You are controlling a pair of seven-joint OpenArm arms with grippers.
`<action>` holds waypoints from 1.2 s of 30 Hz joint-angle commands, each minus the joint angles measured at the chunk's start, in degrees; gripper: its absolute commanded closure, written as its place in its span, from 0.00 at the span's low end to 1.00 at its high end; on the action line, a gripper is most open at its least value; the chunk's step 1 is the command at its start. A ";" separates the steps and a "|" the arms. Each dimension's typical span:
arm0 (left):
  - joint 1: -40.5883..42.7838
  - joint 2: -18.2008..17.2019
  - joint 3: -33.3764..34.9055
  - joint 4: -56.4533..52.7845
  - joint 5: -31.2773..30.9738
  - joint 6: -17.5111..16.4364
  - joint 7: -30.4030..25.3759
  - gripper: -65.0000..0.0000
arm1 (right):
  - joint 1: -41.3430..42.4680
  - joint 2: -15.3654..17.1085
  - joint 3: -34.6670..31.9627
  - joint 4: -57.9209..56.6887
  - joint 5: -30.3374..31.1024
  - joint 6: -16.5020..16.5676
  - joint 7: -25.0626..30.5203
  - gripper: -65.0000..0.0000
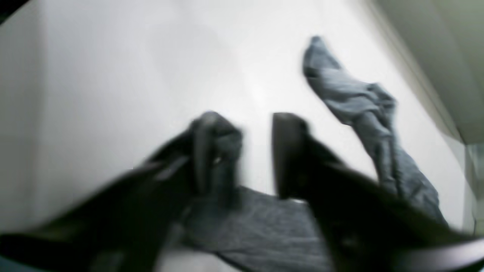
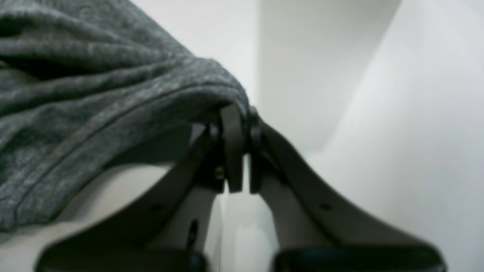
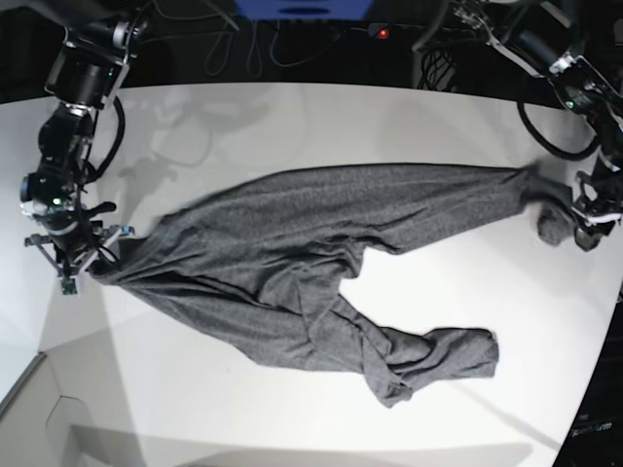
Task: Layout the t-shirt on the table in an organized manner, then fold the t-shirt properly
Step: 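Drag the held shirt edge with the right gripper away from the left gripper, then release the shirt with the right gripper and reach the left gripper into the shirt middle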
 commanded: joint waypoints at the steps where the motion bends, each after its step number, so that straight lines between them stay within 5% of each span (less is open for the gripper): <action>1: -0.91 -1.28 -0.10 1.01 -1.54 -0.43 -1.03 0.50 | 0.77 0.84 0.45 0.99 0.14 -0.32 0.85 0.84; 4: -0.83 -1.54 -0.27 1.10 -1.54 -0.52 -1.12 0.37 | 0.50 1.01 0.54 0.99 0.14 -0.32 0.85 0.64; 8: -1.09 -1.63 -3.26 3.21 -4.09 -0.52 -1.12 0.35 | 0.68 0.66 4.32 1.08 0.14 -0.32 0.93 0.46; 13: -3.81 -1.98 -2.91 4.08 -10.42 -0.52 -1.03 0.35 | 0.77 -1.45 9.95 3.45 0.14 -0.32 0.93 0.45; 19: -12.08 -0.14 9.93 1.18 -7.69 0.18 -2.70 0.35 | -3.01 -5.75 9.42 13.30 0.14 -0.32 0.58 0.45; 25: -22.54 8.39 28.30 -11.04 9.89 0.18 -15.45 0.35 | -10.13 -7.78 0.19 19.63 0.05 -0.32 0.58 0.45; 30: -31.86 11.91 40.43 -31.96 16.66 0.36 -26.70 0.35 | -15.85 -8.22 -6.67 22.71 0.05 -0.32 0.58 0.45; 36: -41.62 11.82 41.31 -59.65 17.45 10.12 -41.47 0.35 | -20.07 -9.01 -9.48 26.05 -0.04 -0.32 0.58 0.45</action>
